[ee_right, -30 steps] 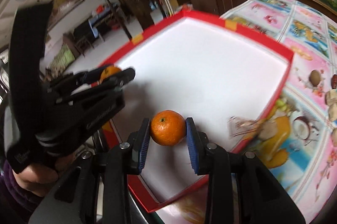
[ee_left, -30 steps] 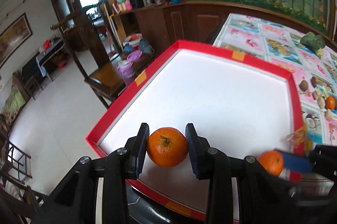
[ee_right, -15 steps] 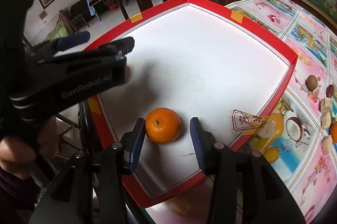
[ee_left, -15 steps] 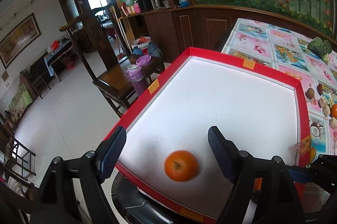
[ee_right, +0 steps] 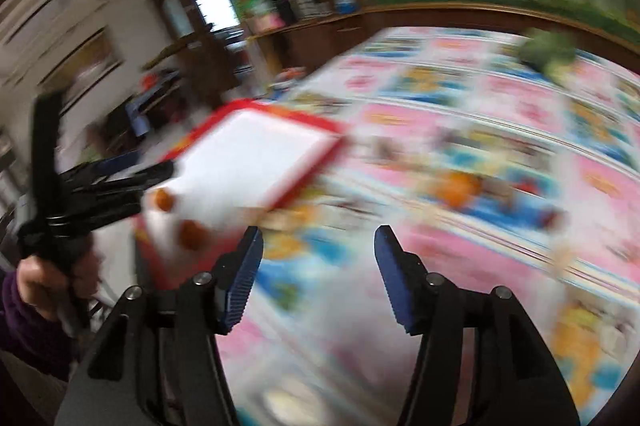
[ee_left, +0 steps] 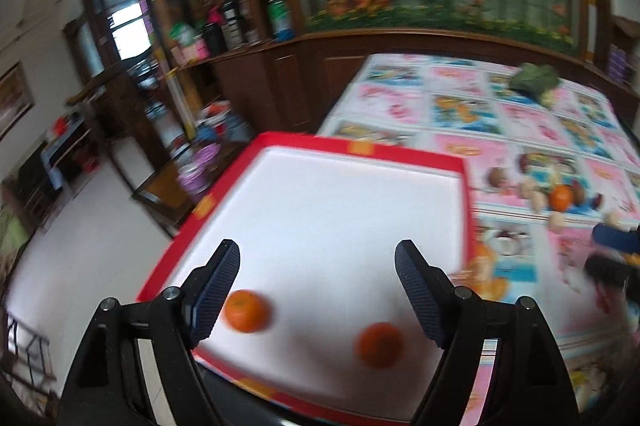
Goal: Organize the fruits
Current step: 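Grasp a beige cube with the right tool while the left tool grasps a round beige cake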
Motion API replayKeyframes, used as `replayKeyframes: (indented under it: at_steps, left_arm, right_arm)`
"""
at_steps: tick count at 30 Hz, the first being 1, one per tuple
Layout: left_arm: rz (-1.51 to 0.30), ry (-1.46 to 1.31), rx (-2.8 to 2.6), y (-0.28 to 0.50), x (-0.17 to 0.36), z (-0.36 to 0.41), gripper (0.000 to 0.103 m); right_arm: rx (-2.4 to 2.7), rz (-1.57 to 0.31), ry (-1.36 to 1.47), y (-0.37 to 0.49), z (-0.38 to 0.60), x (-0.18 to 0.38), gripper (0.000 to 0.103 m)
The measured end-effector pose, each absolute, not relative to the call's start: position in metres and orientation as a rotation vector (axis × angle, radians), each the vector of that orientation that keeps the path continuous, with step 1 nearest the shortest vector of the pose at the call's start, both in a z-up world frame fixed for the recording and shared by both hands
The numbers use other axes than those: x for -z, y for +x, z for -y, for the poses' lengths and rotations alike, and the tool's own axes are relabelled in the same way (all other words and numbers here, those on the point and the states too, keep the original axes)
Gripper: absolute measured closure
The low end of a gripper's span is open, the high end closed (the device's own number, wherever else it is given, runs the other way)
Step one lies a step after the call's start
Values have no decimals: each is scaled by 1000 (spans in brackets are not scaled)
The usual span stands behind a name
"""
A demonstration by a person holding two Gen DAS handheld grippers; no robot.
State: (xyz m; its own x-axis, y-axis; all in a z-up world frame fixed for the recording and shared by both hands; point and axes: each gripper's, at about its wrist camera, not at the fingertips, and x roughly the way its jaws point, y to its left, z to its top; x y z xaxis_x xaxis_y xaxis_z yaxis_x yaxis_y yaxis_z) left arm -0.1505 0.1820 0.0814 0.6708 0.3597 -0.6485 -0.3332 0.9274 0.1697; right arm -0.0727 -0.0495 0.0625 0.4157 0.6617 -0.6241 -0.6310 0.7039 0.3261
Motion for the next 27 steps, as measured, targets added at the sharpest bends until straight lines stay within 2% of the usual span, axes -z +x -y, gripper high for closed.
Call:
replayKeyframes:
  at_steps: [4, 11, 16, 21, 27]
  left_arm:
    - [-756, 74, -306, -139, -78, -154, 23]
    - [-813, 127, -151, -131, -67, -101, 23]
    - [-815, 146, 15, -121, -69, -54, 23]
    - [-822, 140, 139, -92, -65, -5, 23]
    - [-902, 157, 241, -48, -41, 51, 23]
  right_arm:
    - [-664, -837, 101, -63, 109, -49, 43]
    - [-514, -856, 115, -50, 148, -39, 43]
    - [-370, -805, 148, -48, 207, -41, 43]
    - [-242, -817, 178, -49, 257, -35, 44]
    - [-187, -856, 158, -30, 271, -29, 44]
